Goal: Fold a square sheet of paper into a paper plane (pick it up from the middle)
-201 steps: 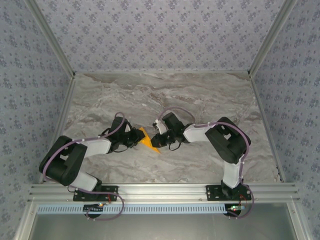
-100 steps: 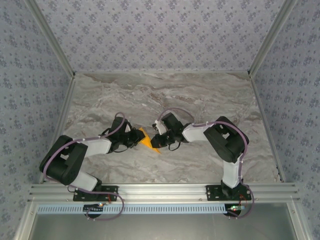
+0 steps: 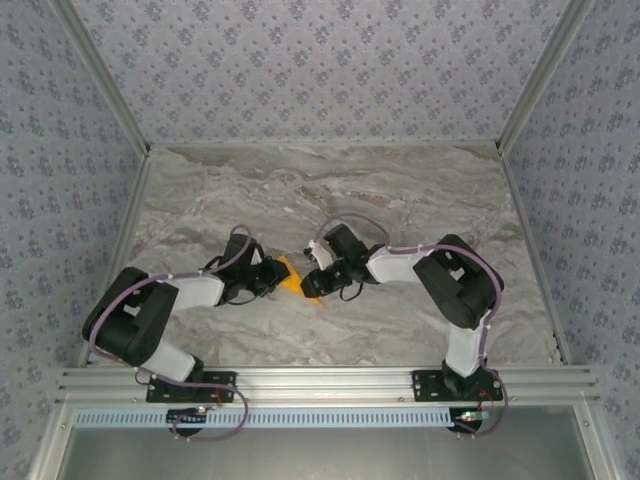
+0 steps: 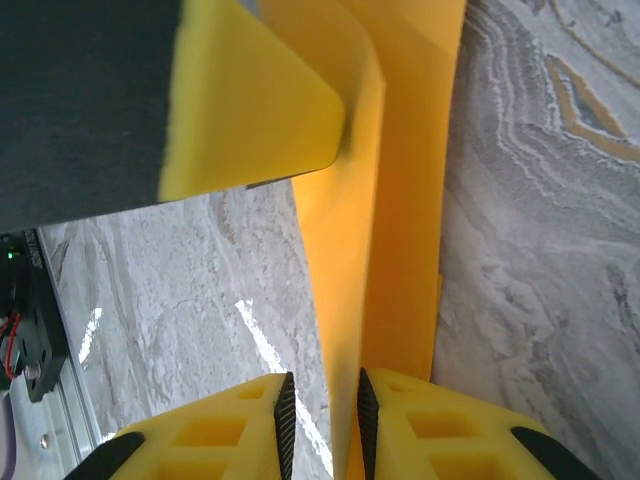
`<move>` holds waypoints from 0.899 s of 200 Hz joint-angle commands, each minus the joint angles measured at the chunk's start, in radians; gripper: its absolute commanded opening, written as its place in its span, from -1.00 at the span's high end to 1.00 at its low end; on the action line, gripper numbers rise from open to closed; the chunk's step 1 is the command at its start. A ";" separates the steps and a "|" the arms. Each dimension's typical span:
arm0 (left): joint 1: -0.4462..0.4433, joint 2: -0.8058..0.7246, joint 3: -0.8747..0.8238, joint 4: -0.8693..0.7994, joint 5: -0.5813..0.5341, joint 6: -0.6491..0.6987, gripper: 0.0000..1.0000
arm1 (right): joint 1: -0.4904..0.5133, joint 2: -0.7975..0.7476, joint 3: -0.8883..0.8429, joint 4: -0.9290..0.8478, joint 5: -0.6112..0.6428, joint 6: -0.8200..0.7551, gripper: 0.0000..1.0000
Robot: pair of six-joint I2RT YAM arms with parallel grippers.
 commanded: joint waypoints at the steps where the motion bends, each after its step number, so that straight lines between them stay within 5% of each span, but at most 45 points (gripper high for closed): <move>1: -0.008 0.020 0.032 -0.013 -0.019 0.022 0.63 | -0.005 -0.034 -0.008 -0.067 0.001 -0.095 0.44; 63: -0.006 0.032 0.038 -0.018 -0.024 0.029 0.63 | -0.004 0.006 0.015 -0.131 0.000 -0.160 0.46; 118: -0.001 0.023 0.048 -0.025 -0.006 0.040 0.64 | -0.005 0.026 0.023 -0.126 0.000 -0.144 0.88; 180: -0.032 -0.063 0.020 -0.007 0.018 0.044 0.61 | -0.008 0.054 0.018 -0.071 -0.015 -0.028 0.97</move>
